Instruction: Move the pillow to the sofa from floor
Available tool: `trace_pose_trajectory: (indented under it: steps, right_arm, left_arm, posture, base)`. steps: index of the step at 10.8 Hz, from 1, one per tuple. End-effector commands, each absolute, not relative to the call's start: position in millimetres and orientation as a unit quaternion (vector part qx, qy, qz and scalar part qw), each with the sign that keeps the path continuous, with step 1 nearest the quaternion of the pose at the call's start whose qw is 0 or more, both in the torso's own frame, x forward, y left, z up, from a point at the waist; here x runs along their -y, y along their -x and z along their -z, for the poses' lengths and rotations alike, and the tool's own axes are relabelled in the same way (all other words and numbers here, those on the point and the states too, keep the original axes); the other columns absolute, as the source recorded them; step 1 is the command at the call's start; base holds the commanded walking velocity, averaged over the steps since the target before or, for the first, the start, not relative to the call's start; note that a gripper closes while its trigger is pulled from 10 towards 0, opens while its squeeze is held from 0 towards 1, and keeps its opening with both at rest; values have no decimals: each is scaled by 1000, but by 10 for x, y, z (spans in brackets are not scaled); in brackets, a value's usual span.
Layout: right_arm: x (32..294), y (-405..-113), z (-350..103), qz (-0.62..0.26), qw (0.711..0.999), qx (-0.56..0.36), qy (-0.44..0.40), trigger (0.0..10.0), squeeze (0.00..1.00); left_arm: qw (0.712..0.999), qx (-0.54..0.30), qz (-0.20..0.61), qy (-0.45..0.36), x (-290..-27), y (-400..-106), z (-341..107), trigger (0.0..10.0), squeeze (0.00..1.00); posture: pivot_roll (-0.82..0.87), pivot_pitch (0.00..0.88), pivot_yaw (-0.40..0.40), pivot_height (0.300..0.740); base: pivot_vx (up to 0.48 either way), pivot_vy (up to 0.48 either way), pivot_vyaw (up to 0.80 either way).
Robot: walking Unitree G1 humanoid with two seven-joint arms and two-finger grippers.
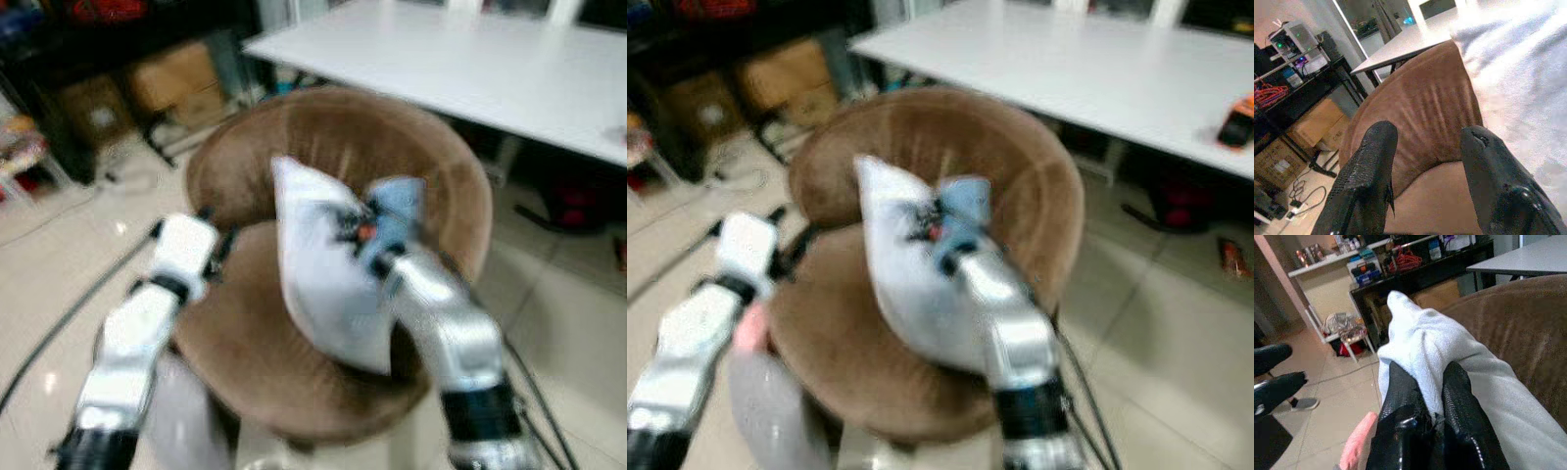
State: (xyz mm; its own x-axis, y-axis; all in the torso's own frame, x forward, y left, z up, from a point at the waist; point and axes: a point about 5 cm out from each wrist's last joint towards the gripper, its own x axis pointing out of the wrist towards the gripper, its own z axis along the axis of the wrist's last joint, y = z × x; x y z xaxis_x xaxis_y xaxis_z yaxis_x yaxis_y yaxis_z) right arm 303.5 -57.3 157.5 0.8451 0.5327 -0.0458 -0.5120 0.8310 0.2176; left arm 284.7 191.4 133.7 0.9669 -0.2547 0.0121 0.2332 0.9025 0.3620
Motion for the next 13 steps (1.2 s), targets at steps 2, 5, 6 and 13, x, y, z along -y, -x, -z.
trace_pose_trajectory:
  steps: [2, 5, 6, 13]
  right_arm:
    - [550, -3027, -1727, -294, 951, -14, -92, 10000, 0]
    - [421, -2991, -1753, -341, 936, -24, -82, 10000, 0]
    - [328, -3007, -1740, -360, 926, -56, -97, 10000, 0]
    - [231, -3580, -1745, -178, 912, -165, -331, 10000, 0]
  left_arm:
    - [974, 36, 133, -179, -1870, -2838, -1362, 10000, 0]
    - [961, 9, 181, -208, -1867, -2760, -1262, 10000, 0]
    - [944, -12, 237, -231, -1904, -2671, -1216, 10000, 0]
    - [919, -55, 300, -250, -2024, -2345, -1140, 10000, 0]
  posture:
    - [-86, 0, 118, 740]
    - [-84, 0, 109, 740]
    - [-78, 0, 100, 740]
    - [-24, 16, 46, 740]
  base:
    - [351, 0, 0]
    - [0, 0, 0]
    - [0, 0, 0]
    - [0, 0, 0]
